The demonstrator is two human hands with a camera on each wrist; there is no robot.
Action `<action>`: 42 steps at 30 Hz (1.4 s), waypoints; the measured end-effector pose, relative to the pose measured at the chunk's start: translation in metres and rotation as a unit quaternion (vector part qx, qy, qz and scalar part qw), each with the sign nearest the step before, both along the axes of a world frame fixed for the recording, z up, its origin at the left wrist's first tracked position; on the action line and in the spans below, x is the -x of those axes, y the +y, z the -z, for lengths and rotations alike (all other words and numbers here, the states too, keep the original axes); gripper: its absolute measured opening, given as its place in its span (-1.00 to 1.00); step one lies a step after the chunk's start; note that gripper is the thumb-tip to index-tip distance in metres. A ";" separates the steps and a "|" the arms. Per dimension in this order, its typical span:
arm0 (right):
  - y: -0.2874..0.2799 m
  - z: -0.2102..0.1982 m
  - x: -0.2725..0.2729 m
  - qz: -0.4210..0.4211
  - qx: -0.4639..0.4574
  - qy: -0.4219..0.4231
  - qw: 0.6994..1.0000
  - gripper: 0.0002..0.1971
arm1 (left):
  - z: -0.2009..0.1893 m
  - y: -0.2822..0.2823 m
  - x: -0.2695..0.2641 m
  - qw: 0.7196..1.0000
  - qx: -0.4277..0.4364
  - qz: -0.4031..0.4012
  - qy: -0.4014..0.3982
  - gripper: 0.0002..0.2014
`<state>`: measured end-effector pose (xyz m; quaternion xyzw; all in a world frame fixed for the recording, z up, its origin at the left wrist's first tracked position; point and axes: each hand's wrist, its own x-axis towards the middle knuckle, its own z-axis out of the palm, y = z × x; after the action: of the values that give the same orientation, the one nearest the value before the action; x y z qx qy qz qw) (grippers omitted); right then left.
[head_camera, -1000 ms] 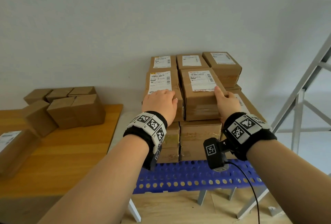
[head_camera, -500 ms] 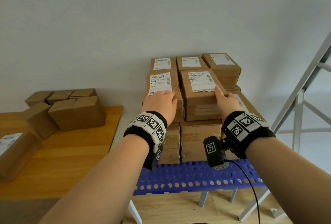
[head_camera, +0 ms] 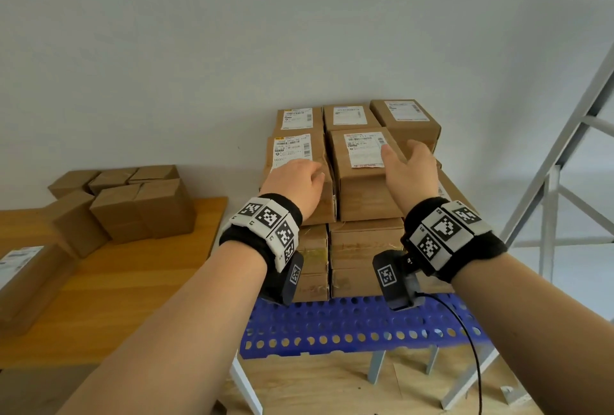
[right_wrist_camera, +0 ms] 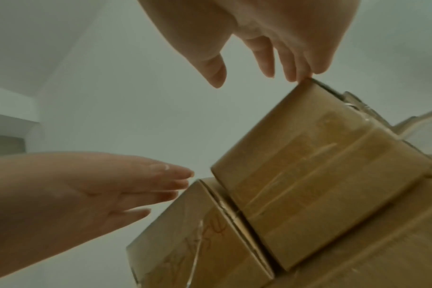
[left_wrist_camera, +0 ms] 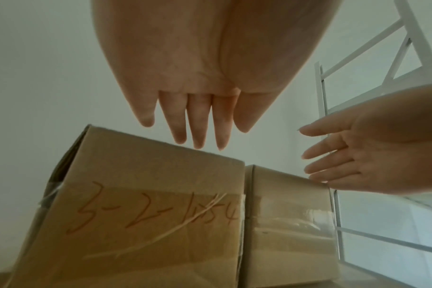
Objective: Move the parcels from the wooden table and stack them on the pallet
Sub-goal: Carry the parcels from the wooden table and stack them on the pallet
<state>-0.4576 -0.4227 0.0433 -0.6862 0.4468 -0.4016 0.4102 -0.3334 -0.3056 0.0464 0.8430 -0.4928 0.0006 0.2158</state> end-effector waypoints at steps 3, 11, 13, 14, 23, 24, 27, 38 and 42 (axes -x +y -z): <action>0.012 -0.005 -0.004 -0.036 0.045 -0.023 0.998 -0.48 | -0.006 0.007 0.008 0.998 0.051 -0.008 0.030 -0.62; 0.063 0.002 -0.015 -0.150 0.065 -0.051 0.985 -0.72 | -0.009 0.052 0.016 0.985 0.138 -0.080 0.069 -0.66; 0.076 0.012 -0.024 -0.183 0.038 -0.055 0.981 -0.77 | -0.003 0.072 0.014 0.980 0.148 -0.113 0.066 -0.67; 0.083 0.017 -0.030 -0.199 0.028 -0.051 0.978 -0.78 | 0.001 0.083 0.012 0.978 0.151 -0.128 0.070 -0.67; 0.188 0.031 -0.108 -0.300 0.001 -0.045 0.953 -0.85 | 0.018 0.202 -0.042 0.957 0.170 -0.224 0.075 -0.70; 0.201 0.028 -0.118 -0.308 0.006 -0.047 0.950 -0.85 | 0.018 0.216 -0.051 0.955 0.174 -0.227 0.076 -0.70; 0.254 0.025 -0.163 -0.335 0.021 -0.045 0.941 -0.85 | 0.017 0.271 -0.090 0.950 0.181 -0.243 0.069 -0.70; 0.404 0.041 -0.312 -0.391 -0.008 -0.003 0.920 -0.89 | 0.030 0.436 -0.221 0.941 0.163 -0.284 0.092 -0.71; 0.425 0.060 -0.355 -0.398 -0.029 0.016 0.917 -0.89 | 0.047 0.463 -0.266 0.927 0.174 -0.303 0.133 -0.72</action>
<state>-0.1024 0.0024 -0.0165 -0.8013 0.1550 -0.1810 0.5487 -0.0677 0.1575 -0.0010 0.8937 -0.1725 0.0391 0.4122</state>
